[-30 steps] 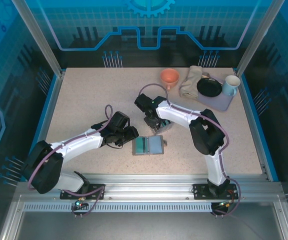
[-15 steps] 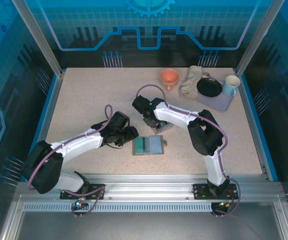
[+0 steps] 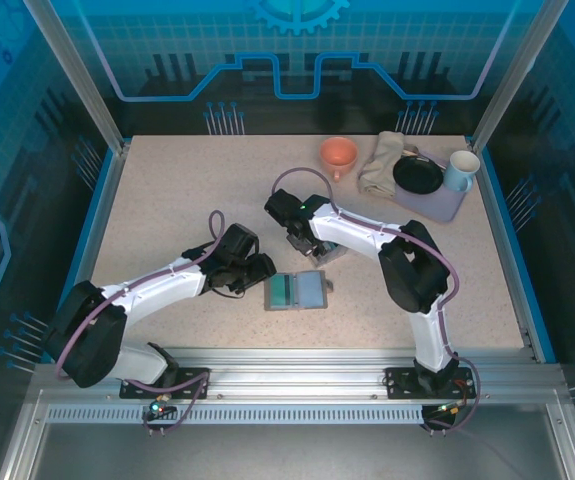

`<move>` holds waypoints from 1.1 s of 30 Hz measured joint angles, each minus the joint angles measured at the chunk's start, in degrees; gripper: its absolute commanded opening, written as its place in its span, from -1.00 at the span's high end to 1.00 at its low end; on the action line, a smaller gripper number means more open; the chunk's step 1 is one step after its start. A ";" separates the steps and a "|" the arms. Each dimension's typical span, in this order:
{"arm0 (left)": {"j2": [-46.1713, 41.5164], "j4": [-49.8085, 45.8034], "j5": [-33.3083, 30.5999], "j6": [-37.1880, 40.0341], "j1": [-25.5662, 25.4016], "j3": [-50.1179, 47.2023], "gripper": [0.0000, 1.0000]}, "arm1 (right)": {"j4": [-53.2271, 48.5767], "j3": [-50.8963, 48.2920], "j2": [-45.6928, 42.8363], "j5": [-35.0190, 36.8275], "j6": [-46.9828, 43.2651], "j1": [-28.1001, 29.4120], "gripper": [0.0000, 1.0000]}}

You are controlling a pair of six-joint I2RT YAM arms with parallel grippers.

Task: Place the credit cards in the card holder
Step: Pick up the credit card from the storage box.

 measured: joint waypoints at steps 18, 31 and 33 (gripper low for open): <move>-0.26 0.00 0.02 0.00 0.35 -0.02 -0.19 | -0.50 -0.48 -7.56 -6.75 1.64 -1.70 1.00; -4.50 16.52 17.90 -3.50 8.39 -2.86 -0.35 | 19.10 -25.86 -36.85 -45.75 21.16 -18.67 1.00; -4.35 20.87 21.20 -5.07 8.70 -2.95 -0.36 | 24.55 -30.25 -38.12 -51.89 25.77 -20.48 1.00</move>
